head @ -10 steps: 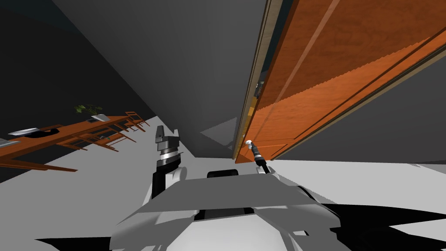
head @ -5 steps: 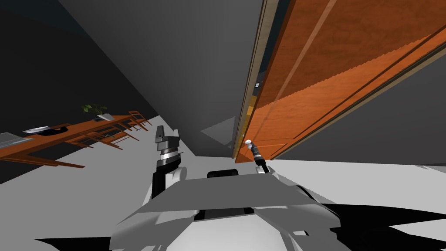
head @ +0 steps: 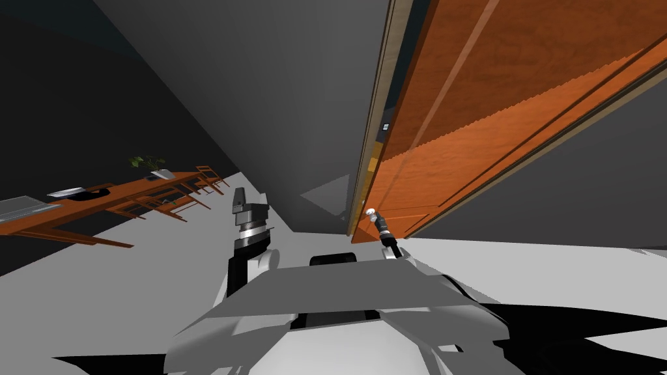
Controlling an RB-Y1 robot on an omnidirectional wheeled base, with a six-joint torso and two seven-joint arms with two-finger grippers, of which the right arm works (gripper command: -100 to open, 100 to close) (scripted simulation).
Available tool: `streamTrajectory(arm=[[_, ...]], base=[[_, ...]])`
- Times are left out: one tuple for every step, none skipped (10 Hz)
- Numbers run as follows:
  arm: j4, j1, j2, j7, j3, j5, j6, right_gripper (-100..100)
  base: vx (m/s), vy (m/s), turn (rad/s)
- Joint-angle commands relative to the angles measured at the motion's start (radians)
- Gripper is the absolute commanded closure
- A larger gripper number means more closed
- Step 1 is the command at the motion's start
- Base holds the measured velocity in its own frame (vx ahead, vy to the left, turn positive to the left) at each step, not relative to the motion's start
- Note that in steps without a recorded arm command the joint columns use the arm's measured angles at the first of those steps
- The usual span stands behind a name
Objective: Pull the door open
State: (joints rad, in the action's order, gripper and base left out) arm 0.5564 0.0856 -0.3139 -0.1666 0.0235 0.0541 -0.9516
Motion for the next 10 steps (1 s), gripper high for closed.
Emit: streamTrajectory(arm=[[0.02,-0.005,0.018,-0.049,-0.027,0.008,0.004,100],[0.02,-0.005,0.018,-0.049,-0.027,0.008,0.004,100],[0.02,-0.002,0.018,-0.087,-0.038,0.023,0.006,100],[0.02,-0.002,0.018,-0.09,-0.038,0.023,0.006,100],[0.02,0.0,0.017,-0.128,-0.048,0.039,0.009,100],[0.019,0.003,0.016,-0.158,-0.059,0.054,0.011,100],[0.019,0.003,0.016,-0.174,-0.059,0.054,0.011,100],[0.019,0.005,0.016,-0.206,-0.069,0.069,0.013,100],[0.019,0.005,0.016,-0.215,-0.069,0.069,0.013,100],[0.018,0.008,0.015,-0.255,-0.08,0.084,0.016,100]], base=[[-0.028,-0.008,0.027],[-0.038,-0.012,0.021],[-0.04,-0.02,0.029],[-0.043,-0.018,0.032],[-0.052,-0.018,0.052],[-0.059,-0.021,0.053],[-0.036,-0.024,0.008],[-0.043,-0.022,0.04],[-0.047,-0.019,0.024],[-0.041,-0.015,0.042]])
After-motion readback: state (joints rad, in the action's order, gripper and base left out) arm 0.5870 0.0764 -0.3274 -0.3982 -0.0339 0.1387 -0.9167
